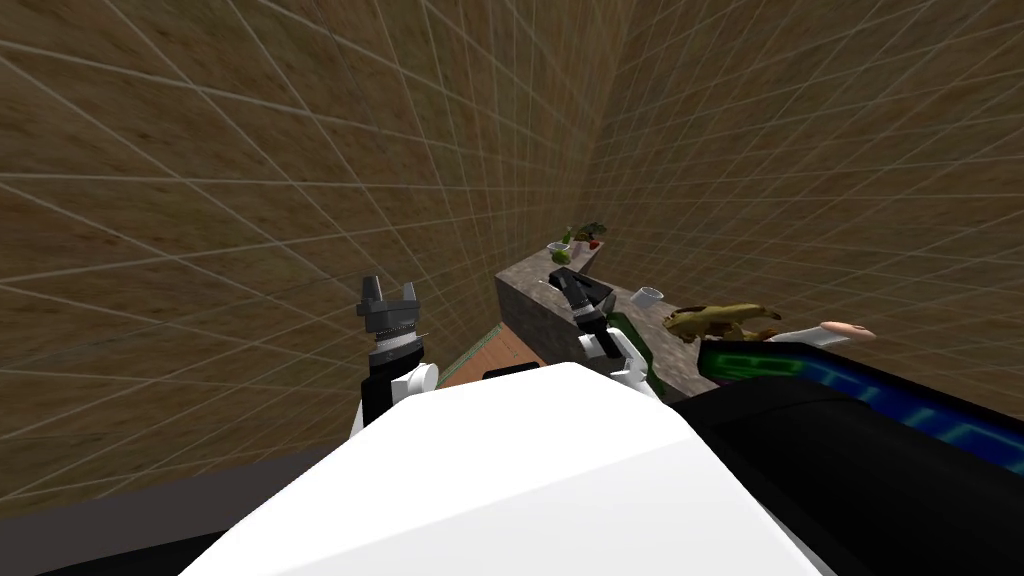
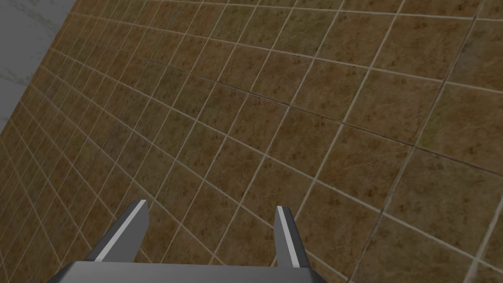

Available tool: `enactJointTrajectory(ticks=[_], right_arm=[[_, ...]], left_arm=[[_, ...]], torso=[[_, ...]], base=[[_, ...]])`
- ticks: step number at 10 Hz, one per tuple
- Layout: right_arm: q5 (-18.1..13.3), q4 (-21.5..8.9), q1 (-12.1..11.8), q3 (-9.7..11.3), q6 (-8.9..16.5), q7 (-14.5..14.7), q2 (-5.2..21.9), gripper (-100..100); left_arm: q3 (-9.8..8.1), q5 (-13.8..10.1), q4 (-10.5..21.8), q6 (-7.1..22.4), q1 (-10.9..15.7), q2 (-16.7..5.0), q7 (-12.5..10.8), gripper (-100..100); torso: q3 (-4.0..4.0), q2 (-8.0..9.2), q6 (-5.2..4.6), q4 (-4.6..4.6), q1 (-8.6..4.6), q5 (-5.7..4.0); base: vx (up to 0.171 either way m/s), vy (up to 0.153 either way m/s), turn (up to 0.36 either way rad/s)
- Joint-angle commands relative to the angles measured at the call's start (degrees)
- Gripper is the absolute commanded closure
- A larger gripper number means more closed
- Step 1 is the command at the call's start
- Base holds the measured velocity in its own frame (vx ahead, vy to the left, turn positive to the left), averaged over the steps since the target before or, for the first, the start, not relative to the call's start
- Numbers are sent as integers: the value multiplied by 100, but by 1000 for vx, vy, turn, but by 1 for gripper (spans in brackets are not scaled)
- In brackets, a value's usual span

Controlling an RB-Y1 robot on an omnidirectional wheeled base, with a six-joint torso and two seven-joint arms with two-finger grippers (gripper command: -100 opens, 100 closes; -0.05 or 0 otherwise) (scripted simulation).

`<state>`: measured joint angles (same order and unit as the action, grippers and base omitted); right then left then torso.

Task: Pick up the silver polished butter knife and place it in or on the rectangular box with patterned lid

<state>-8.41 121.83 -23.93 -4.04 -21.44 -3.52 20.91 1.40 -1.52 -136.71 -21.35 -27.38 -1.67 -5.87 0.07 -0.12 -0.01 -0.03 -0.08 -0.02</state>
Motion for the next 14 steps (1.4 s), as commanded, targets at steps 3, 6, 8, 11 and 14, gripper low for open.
enactJointTrajectory(ticks=[3,6,8,11,14], right_arm=[[-201,-372,234,-129,-19,-20,605,-100],[-333,-648,361,-163,-32,-24,1050,-100],[-399,-800,413,-164,-41,-24,1280,-100],[-530,-1136,494,-131,-62,-20,1707,-100],[-720,-1694,547,14,-107,-3,2289,-100]], left_arm=[[0,0,0,0,0,0,0,0],[0,0,0,0,0,0,0,0],[0,0,0,0,0,0,0,0],[0,0,0,0,1,0,0,0],[0,0,0,0,1,0,0,0]], torso=[[0,0,1,0,-2,0],[-3,5,1,1,0,0],[-3,5,2,1,-3,-1],[-7,13,1,3,0,0],[-11,20,1,4,-1,0]], base=[[24,-22,129],[9,-22,106],[4,-26,123],[-13,-22,128],[-36,-26,195]])
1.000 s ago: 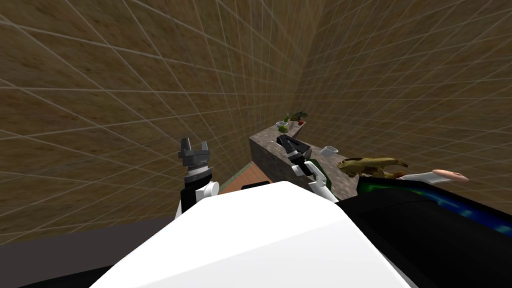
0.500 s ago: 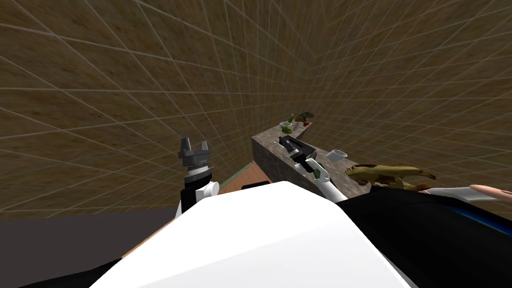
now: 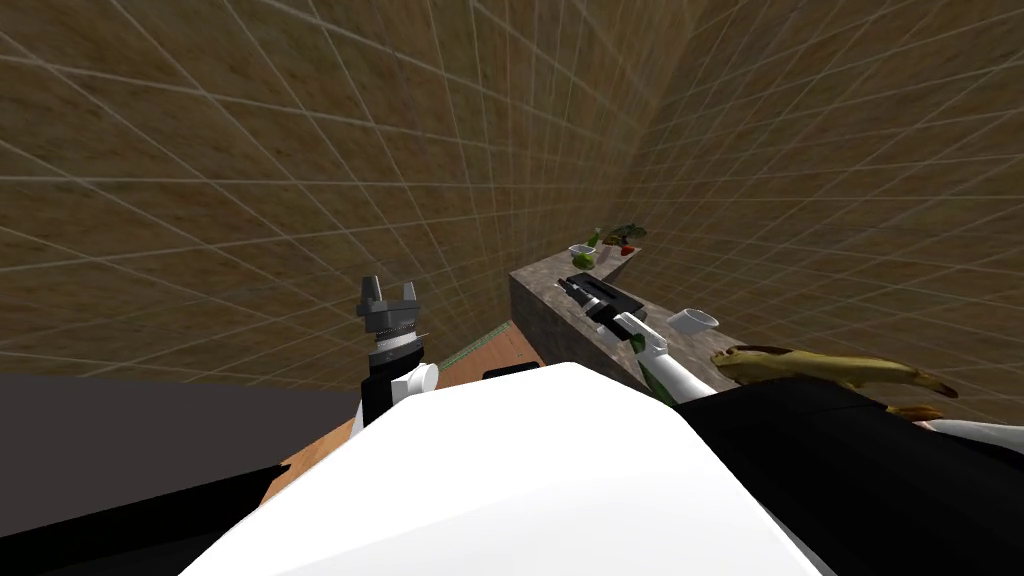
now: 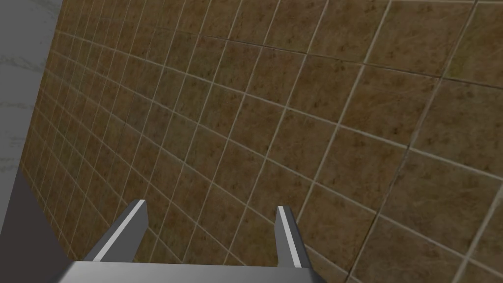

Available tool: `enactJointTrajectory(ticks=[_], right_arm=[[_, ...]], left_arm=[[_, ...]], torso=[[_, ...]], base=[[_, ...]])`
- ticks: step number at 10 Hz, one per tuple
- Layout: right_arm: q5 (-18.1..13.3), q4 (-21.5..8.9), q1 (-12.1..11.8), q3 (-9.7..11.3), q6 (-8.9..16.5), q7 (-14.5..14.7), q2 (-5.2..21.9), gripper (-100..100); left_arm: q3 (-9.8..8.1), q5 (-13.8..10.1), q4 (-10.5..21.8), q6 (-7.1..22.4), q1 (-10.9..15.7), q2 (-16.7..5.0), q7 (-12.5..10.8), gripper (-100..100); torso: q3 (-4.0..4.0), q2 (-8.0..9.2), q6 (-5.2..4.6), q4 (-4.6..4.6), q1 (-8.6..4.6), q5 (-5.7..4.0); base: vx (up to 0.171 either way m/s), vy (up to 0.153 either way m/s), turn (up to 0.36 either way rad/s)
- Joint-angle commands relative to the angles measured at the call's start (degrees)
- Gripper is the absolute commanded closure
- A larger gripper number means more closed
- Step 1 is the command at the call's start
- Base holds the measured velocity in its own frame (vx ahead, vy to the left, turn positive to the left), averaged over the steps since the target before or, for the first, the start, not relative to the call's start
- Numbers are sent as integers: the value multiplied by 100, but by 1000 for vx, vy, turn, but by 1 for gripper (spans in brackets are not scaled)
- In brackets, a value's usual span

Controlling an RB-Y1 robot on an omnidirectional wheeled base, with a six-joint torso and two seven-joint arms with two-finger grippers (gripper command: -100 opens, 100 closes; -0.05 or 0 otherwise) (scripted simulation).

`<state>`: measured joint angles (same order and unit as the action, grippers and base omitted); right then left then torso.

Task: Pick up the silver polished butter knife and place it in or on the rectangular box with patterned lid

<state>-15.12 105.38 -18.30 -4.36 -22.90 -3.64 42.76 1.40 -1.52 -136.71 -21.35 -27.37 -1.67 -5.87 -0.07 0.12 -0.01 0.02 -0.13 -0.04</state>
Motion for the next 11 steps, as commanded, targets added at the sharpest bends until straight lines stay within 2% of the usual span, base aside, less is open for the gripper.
enactJointTrajectory(ticks=[1,3,4,5,6,8,9,11], right_arm=[[-48,-76,-16,47,39,9,171,-100],[-169,-440,-28,208,1,27,548,-100],[-169,-515,-28,208,1,27,600,-100],[-227,-745,-46,305,-21,38,812,-100],[-227,-745,-46,305,-21,38,812,-100],[-339,-1141,-104,523,-66,61,1228,-100],[-339,-1221,-104,523,-66,61,1228,-100],[-445,-1651,-181,762,-113,84,1594,-100]], left_arm=[[0,0,0,0,0,0,0,0],[0,0,0,0,0,0,0,0],[0,0,0,0,0,0,0,0],[0,0,0,0,-1,0,0,0],[0,0,0,0,0,0,0,0],[0,0,0,0,0,0,0,0],[0,0,0,0,0,0,0,0],[0,0,0,0,0,0,0,0]], torso=[[0,0,0,0,0,0],[0,0,-2,0,9,2],[-2,2,0,1,10,2],[-2,3,-5,1,8,2],[-4,6,-2,2,8,2],[-3,5,-3,2,10,2],[-7,13,-1,3,14,2],[-6,10,-4,3,6,1]], base=[[-41,-29,60],[-48,-10,186],[-51,-16,93],[-61,-15,170],[-48,-13,78],[-74,0,196],[-72,-10,112],[-81,-16,211]])
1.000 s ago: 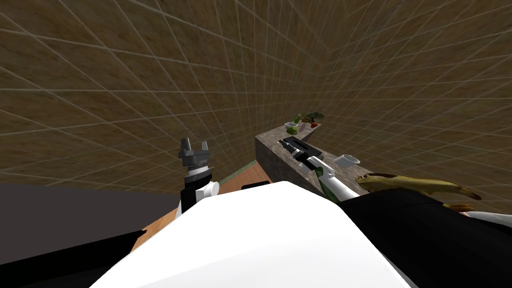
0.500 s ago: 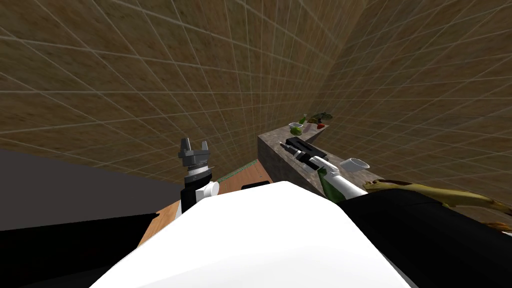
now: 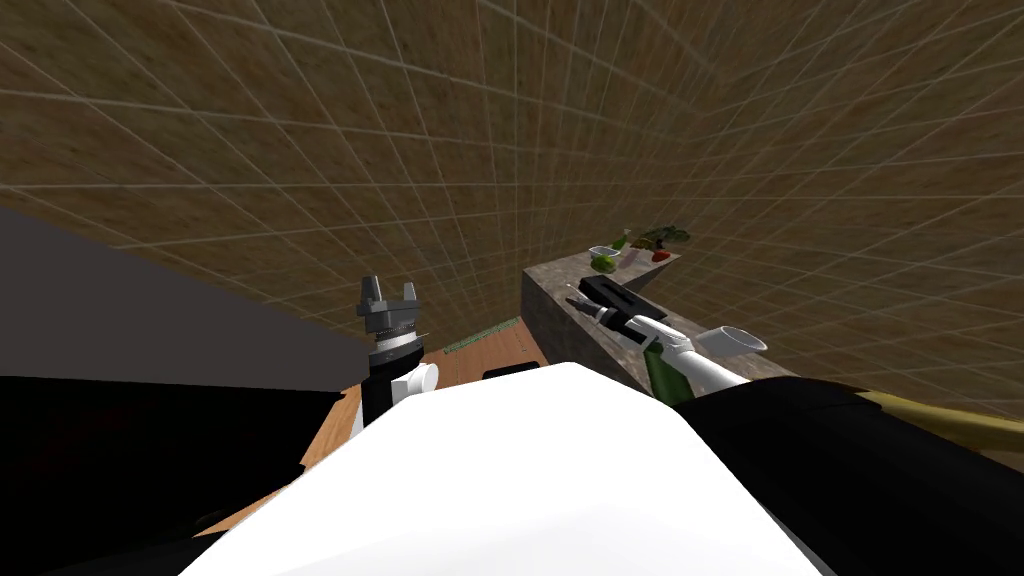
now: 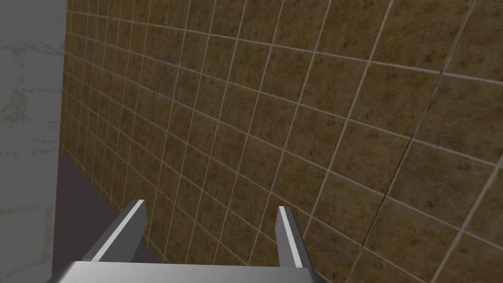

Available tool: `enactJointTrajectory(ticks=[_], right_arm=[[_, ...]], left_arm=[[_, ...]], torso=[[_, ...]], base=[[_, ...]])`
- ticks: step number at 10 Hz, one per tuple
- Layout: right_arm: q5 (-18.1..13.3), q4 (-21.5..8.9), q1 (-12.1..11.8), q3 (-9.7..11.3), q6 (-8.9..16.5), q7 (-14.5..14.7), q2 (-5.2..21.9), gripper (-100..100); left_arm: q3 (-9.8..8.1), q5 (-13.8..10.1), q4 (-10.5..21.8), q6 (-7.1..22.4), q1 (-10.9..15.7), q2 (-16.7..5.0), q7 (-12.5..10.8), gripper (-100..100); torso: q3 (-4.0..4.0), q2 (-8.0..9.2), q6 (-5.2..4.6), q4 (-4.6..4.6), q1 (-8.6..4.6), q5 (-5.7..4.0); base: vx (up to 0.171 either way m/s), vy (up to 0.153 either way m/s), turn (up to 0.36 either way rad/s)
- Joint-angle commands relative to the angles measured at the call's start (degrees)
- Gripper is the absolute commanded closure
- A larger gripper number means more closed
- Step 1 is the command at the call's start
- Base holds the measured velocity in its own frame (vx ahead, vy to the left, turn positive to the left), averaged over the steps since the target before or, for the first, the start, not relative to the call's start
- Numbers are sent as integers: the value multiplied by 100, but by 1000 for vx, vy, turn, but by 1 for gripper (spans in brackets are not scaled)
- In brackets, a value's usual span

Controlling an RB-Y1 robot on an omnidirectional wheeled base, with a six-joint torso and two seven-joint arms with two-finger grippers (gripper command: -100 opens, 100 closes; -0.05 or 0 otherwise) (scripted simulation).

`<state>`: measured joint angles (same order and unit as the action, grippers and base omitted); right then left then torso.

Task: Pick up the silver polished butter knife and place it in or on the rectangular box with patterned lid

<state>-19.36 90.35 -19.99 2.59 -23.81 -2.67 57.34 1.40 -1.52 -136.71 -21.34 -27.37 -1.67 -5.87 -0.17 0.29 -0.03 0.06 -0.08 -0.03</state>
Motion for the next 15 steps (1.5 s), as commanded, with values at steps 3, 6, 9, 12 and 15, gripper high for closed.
enactJointTrajectory(ticks=[3,6,9,12,15], right_arm=[[-119,-641,-100,311,-68,9,545,-100],[-208,-1036,-189,546,-112,28,903,-100],[-320,-1667,-310,854,-170,50,1358,-100],[-418,-2132,-424,1133,-223,62,1748,-100],[-427,-2137,-400,1165,-209,42,1756,0]], left_arm=[[0,0,0,0,-1,0,0,0],[0,0,0,0,-1,0,0,0],[0,0,0,0,-1,0,0,0],[0,0,0,0,-1,0,0,0],[-1,0,0,0,-2,0,0,0]], torso=[[3,-5,-1,-1,7,1],[0,-2,-3,0,3,1],[-4,6,-4,2,2,0],[-4,5,-5,3,9,2],[7,-16,-7,-1,3,0]], base=[[-87,3,161],[-85,2,154],[-105,0,220],[-103,21,157],[-38,7,42]])
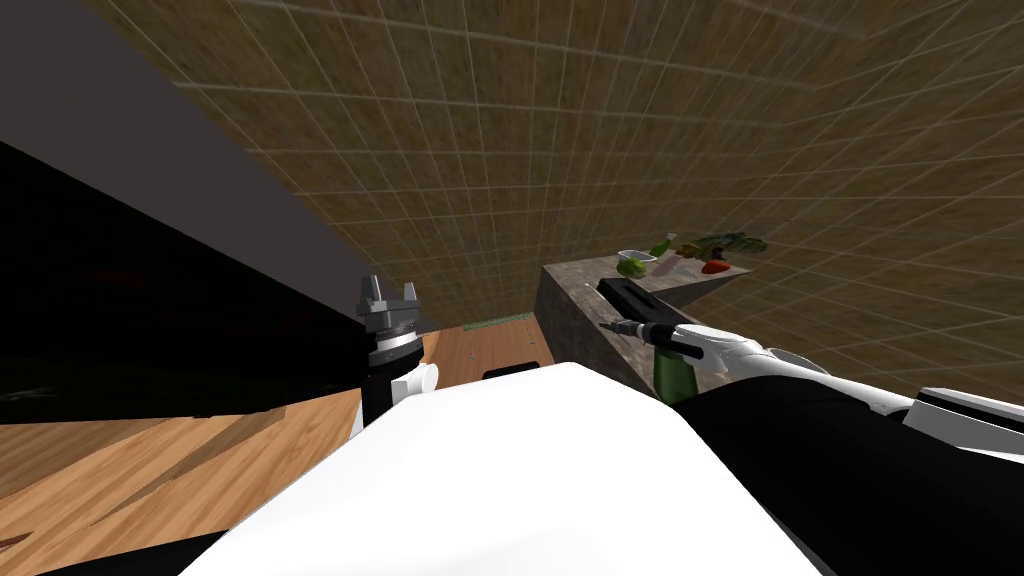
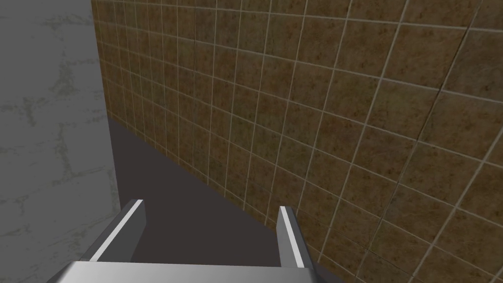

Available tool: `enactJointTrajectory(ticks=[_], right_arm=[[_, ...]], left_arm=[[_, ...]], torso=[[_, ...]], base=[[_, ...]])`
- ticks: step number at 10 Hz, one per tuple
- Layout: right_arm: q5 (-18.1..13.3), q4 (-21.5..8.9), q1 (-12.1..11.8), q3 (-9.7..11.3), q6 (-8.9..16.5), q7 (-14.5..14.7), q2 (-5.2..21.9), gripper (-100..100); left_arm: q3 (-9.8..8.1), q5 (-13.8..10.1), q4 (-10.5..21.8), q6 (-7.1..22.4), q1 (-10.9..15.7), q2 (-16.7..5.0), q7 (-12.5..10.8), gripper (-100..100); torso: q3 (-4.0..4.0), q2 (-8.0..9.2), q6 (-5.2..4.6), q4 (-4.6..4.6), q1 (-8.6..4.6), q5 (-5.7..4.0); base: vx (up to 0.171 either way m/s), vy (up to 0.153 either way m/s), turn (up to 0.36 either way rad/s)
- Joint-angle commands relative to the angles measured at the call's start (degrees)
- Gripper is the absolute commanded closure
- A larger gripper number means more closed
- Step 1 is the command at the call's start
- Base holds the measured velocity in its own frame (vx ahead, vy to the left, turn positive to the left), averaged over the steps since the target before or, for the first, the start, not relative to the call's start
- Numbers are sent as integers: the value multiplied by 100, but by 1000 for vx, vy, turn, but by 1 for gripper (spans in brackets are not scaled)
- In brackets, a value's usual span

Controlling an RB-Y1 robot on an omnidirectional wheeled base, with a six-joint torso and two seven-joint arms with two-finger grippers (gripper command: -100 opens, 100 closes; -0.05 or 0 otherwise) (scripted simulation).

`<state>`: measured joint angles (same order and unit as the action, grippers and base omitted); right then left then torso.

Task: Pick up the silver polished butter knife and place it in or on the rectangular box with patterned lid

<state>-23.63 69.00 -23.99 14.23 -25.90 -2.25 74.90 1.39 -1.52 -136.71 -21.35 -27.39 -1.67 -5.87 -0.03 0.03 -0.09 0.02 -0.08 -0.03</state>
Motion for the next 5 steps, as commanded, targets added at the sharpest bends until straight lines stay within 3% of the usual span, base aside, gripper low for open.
enactJointTrajectory(ticks=[1,5], right_arm=[[-19,213,56,135,215,-35,17,-100],[-57,638,168,405,645,-105,51,-100]], left_arm=[[0,0,0,0,0,0,0,0],[-1,0,0,0,-1,0,0,0]], torso=[[0,0,0,0,0,0],[12,-19,0,-5,-18,-5]], base=[[10,-31,-61],[28,-49,-48]])
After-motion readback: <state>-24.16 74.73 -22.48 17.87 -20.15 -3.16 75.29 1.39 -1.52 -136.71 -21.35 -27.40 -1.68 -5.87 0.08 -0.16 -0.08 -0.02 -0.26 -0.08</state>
